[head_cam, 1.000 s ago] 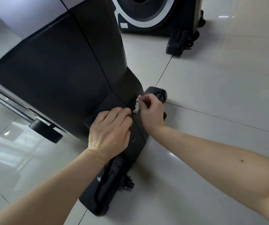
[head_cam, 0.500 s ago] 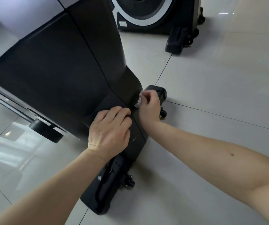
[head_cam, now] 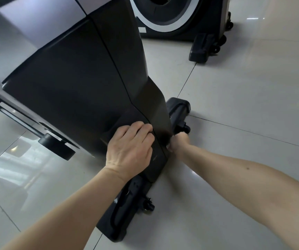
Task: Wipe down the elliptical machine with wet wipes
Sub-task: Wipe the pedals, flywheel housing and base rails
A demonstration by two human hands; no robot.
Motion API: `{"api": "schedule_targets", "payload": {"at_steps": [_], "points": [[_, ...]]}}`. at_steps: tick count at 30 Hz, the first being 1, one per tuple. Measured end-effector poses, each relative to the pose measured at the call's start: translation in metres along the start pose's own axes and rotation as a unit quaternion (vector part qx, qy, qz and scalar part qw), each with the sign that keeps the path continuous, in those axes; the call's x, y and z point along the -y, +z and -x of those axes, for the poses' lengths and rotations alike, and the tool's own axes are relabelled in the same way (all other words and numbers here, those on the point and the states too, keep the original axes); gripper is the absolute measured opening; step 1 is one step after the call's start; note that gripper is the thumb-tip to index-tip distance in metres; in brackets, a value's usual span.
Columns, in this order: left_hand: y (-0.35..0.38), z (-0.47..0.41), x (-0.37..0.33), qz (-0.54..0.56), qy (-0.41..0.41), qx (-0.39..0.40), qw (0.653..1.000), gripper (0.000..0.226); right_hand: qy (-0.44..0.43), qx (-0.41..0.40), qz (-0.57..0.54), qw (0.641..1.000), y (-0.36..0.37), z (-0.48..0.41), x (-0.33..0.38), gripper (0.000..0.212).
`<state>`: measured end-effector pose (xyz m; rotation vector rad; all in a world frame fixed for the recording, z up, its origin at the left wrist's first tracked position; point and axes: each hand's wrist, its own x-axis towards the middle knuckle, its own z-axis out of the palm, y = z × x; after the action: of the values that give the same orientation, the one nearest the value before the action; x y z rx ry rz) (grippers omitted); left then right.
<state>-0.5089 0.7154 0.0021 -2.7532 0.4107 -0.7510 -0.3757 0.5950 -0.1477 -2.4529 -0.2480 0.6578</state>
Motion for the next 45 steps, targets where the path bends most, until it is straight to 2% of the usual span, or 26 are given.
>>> {"api": "schedule_targets", "payload": {"at_steps": [1,2,4,5,7,10,13,16,18,19,21,23,25,27,30,33,36,38,40,43,45], "points": [[0.000,0.000,0.000,0.004,0.002,0.003,1.000,0.014,0.049,-0.028,-0.164,0.985,-0.010,0.008,0.012,0.028],[-0.001,0.001,0.000,0.007,0.005,0.004,1.000,0.014,0.083,-0.057,-0.323,0.941,-0.019,0.018,0.023,0.018],[-0.001,0.002,0.000,0.010,0.008,0.000,1.000,0.015,0.089,-0.071,-0.477,0.872,-0.032,0.032,0.031,0.010],[-0.001,0.002,0.000,0.013,0.009,-0.003,1.000,0.016,0.064,-0.091,-0.494,0.862,-0.037,0.047,0.036,0.010],[-0.001,0.002,0.000,0.018,0.011,-0.008,1.000,0.016,-0.012,-0.110,-0.455,0.883,-0.042,0.066,0.044,0.013],[-0.001,0.002,0.000,0.020,0.012,-0.012,1.000,0.017,-0.033,-0.134,-0.465,0.875,-0.030,0.067,0.037,0.021],[0.001,0.003,0.000,0.017,0.016,-0.014,1.000,0.016,0.039,-0.105,-0.446,0.888,-0.004,0.060,0.017,0.018],[0.004,0.002,0.001,0.004,0.018,-0.020,1.000,0.015,0.137,-0.067,-0.438,0.886,0.009,0.050,0.000,0.019],[0.005,0.003,0.001,-0.001,0.016,-0.022,1.000,0.014,0.146,-0.031,-0.398,0.905,0.007,0.047,-0.002,0.021],[0.005,0.003,0.001,0.000,0.015,-0.021,1.000,0.014,0.137,-0.017,-0.374,0.917,0.003,0.050,0.002,0.023],[0.003,0.004,0.000,0.004,0.015,-0.008,1.000,0.013,0.124,-0.026,-0.374,0.919,-0.004,0.058,0.014,0.021],[-0.001,0.003,-0.001,0.013,0.009,0.005,1.000,0.014,0.100,-0.058,-0.422,0.899,-0.014,0.069,0.031,0.016],[-0.004,0.002,-0.001,0.035,0.005,0.009,0.999,0.014,0.031,-0.081,-0.467,0.880,-0.025,0.084,0.048,0.011],[-0.009,0.005,-0.001,0.065,0.006,0.009,0.998,0.014,-0.039,-0.106,-0.456,0.883,-0.034,0.097,0.058,0.009],[-0.019,0.015,0.004,0.111,0.024,0.013,0.993,0.016,-0.069,-0.127,-0.476,0.868,-0.033,0.109,0.063,0.010],[-0.030,0.029,0.007,0.121,0.041,0.042,0.991,0.013,0.009,-0.101,-0.492,0.865,-0.010,0.105,0.049,0.010],[-0.035,0.043,0.010,0.117,0.033,0.058,0.991,0.015,0.131,-0.041,-0.437,0.889,0.012,0.098,0.024,0.012],[-0.037,0.048,0.013,0.115,0.008,0.069,0.991,0.019,0.149,-0.023,-0.425,0.892,0.015,0.093,0.018,0.015],[-0.037,0.055,0.016,0.115,-0.028,0.104,0.988,0.024,0.136,-0.025,-0.452,0.881,0.011,0.094,0.024,0.014],[-0.036,0.066,0.018,0.090,-0.069,0.171,0.979,0.038,0.062,-0.061,-0.455,0.886,0.000,0.102,0.041,0.013],[-0.035,0.069,0.019,0.089,-0.072,0.172,0.978,0.033,-0.005,-0.071,-0.449,0.891,-0.006,0.108,0.048,0.012]]}}
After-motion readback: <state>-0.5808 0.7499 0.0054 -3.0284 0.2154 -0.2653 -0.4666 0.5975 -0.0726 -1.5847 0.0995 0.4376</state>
